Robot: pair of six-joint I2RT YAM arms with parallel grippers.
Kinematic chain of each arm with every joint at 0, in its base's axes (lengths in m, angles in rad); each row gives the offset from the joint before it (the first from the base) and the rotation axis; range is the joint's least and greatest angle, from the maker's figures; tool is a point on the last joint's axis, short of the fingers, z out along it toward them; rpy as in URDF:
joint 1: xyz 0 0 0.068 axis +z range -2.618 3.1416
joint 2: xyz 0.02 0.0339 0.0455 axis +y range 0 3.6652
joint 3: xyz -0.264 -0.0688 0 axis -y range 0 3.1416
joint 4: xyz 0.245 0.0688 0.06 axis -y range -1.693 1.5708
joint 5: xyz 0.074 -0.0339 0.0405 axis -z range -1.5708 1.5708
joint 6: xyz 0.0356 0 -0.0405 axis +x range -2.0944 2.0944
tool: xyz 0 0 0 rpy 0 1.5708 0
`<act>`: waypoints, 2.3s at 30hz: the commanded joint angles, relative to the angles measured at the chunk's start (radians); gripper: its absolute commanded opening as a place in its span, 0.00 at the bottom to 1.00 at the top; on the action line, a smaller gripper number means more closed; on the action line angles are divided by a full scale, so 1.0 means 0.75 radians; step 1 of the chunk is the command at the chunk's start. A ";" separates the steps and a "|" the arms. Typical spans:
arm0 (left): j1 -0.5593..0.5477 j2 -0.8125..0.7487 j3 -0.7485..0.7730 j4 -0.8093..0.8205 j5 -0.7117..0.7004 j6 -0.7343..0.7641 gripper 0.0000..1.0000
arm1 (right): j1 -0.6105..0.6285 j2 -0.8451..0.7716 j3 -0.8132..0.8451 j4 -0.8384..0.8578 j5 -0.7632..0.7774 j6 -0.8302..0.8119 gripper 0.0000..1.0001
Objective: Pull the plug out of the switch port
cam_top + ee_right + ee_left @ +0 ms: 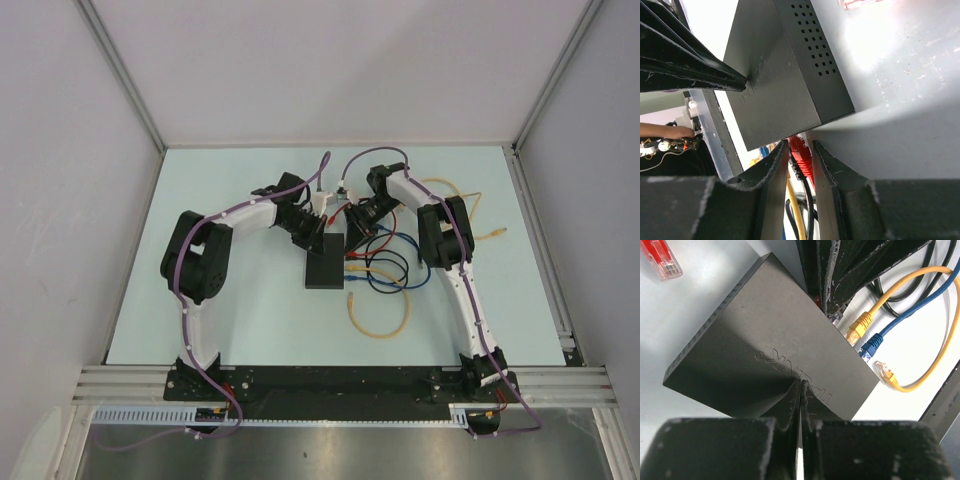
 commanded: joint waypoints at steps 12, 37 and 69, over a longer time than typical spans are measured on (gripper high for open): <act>-0.010 0.097 -0.059 -0.092 -0.228 0.079 0.02 | 0.033 0.090 -0.030 0.140 0.292 0.045 0.28; -0.026 0.118 -0.041 -0.100 -0.224 0.083 0.02 | 0.033 0.070 0.000 0.122 0.313 -0.002 0.00; -0.034 0.105 -0.053 -0.092 -0.217 0.101 0.01 | -0.024 0.107 0.137 -0.065 0.370 -0.164 0.00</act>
